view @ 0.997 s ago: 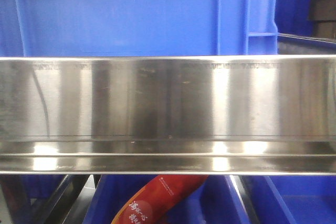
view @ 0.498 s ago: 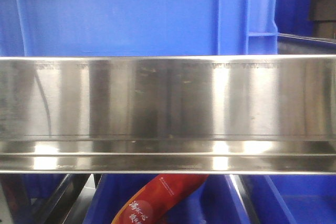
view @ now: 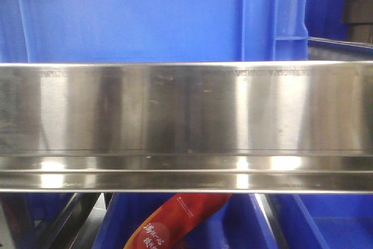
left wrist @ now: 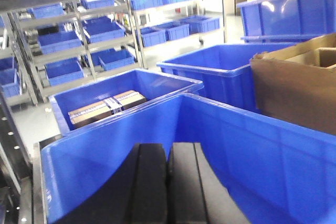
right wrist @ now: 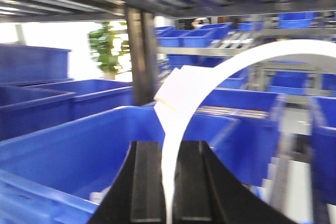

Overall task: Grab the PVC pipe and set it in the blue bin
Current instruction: 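Open the left gripper to release the white pipe's arc, then open the right gripper to drop the pipe into the blue bin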

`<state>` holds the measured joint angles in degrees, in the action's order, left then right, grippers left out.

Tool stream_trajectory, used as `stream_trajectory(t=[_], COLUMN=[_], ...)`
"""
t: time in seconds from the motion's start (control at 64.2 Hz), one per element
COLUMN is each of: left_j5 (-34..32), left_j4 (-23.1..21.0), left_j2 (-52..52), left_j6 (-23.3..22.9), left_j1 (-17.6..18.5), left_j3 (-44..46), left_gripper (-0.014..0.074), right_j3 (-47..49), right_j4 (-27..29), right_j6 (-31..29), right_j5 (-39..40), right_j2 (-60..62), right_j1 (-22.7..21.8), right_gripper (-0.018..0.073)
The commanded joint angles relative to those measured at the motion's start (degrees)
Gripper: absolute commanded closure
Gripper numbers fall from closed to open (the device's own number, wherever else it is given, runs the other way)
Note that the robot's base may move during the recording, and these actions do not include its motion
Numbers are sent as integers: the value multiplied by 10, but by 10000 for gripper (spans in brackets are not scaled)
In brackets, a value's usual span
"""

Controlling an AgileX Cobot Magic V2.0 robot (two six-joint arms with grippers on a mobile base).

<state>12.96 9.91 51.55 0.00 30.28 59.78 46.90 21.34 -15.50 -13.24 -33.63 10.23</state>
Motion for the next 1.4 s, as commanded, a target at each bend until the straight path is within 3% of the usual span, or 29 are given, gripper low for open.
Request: stream_trajectory(t=[0.0, 0.093, 0.28, 0.748, 0.935, 1.059, 1.246, 1.386], left_j5=[-2, -2, -2, 60, 62, 64, 75, 86], left_j4=[-6, -6, -7, 2, 2, -3, -2, -2], left_j2=[-41, -83, -157, -256, -261, -261, -261, -261], left_j6=[0, 0, -7, -22, -22, -22, -22, -22], left_j1=[4, 4, 3, 2, -29, -55, -84, -96], left_j3=[-33, -67, -115, -140, -140, -140, -140, -140], left_gripper=[707, 707, 707, 707, 707, 707, 707, 707], right_j3=[5, 10, 64, 169, 197, 209, 226, 230], right_j4=[-2, -6, -33, -63, -81, -88, -88, -88], right_j6=[-8, -33, -41, -41, -41, -41, -41, -41], right_j5=[53, 94, 98, 136, 137, 137, 138, 138], right_j2=[-31, -68, -151, -342, -389, -413, -421, -421], right_j1=[35, 72, 117, 118, 118, 118, 118, 118], right_gripper=[727, 727, 727, 727, 723, 610, 284, 284])
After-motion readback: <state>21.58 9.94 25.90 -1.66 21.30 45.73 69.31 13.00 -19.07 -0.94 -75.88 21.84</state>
